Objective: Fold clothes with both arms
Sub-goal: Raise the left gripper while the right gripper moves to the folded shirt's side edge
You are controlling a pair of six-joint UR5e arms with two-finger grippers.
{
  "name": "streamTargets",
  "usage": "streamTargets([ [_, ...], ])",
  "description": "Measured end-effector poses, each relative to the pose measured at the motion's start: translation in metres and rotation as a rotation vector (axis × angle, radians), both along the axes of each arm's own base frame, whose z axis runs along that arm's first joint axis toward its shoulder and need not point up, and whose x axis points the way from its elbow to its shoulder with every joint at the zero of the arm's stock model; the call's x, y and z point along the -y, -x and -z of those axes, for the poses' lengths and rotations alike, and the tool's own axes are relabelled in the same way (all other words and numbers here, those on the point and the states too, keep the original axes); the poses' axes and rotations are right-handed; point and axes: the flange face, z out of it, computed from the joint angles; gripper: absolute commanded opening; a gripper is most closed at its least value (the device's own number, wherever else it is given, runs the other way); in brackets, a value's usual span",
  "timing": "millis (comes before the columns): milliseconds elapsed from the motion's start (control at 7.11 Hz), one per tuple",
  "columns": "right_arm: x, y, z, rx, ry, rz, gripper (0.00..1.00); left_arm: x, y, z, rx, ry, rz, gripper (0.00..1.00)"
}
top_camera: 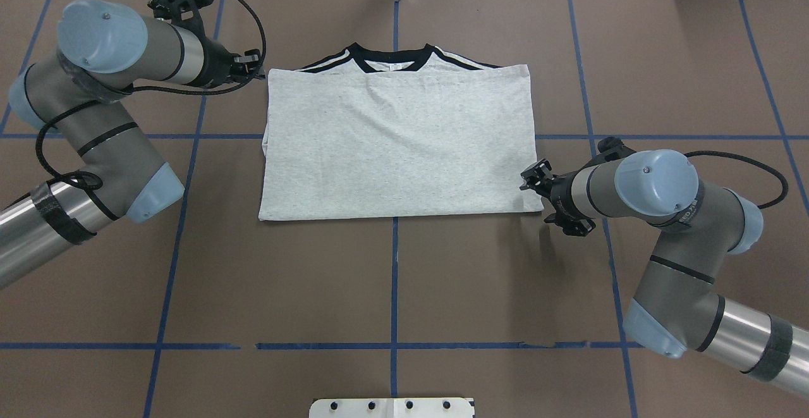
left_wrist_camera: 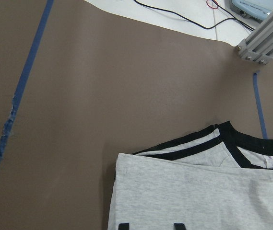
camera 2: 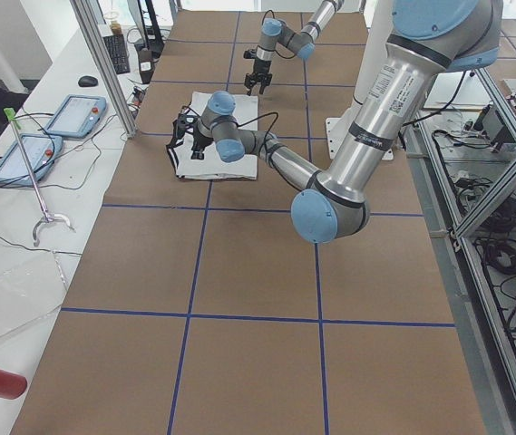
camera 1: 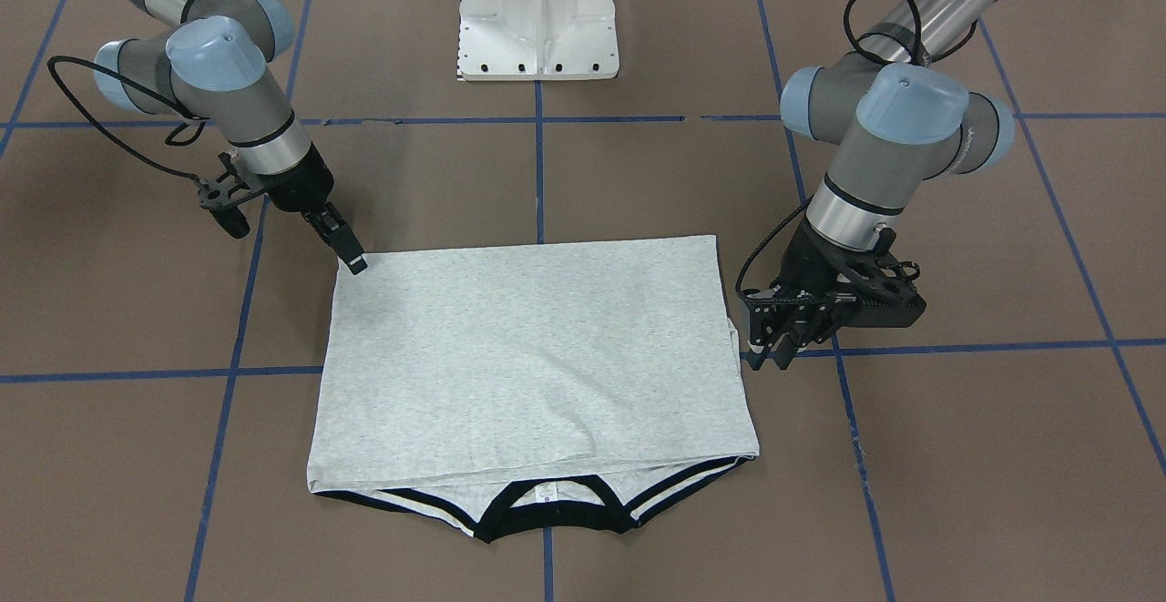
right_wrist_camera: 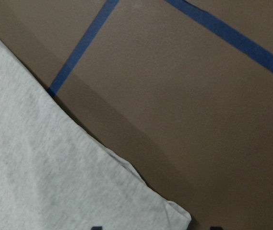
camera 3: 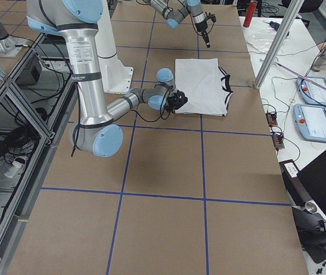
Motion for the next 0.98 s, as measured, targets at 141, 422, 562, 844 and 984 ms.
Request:
streamTargets([
  [141,-0.0004,0.001,-0.0013,-0.004,-0.003,-0.004,0.7,0.0,0.0,-0.0003,0.0,0.0,0.0,0.42],
  [422,-0.0011,0.0048,-0.005,-0.017,-0.007,-0.014,0.63,0.0002,0.0008,0.0001,0.0,0.0,0.001,0.42],
  [562,-0.0011,0.0058,-0.0059,-0.02,-0.009,-0.018,0.38,0.0002,0.001,0.0005,-0.001,-0.001,0.002,0.42],
  [844,-0.0012,0.0052,-0.0054,-0.019,-0.007,-0.024,0.0,-0.0004,0.0028,-0.001,0.0,0.0,0.003,0.42],
  [984,-0.0014,0.0043,-0.005,-0.018,-0.007,-0.024,0.0,-0.0016,0.0041,-0.0036,0.002,0.002,0.003,0.42],
])
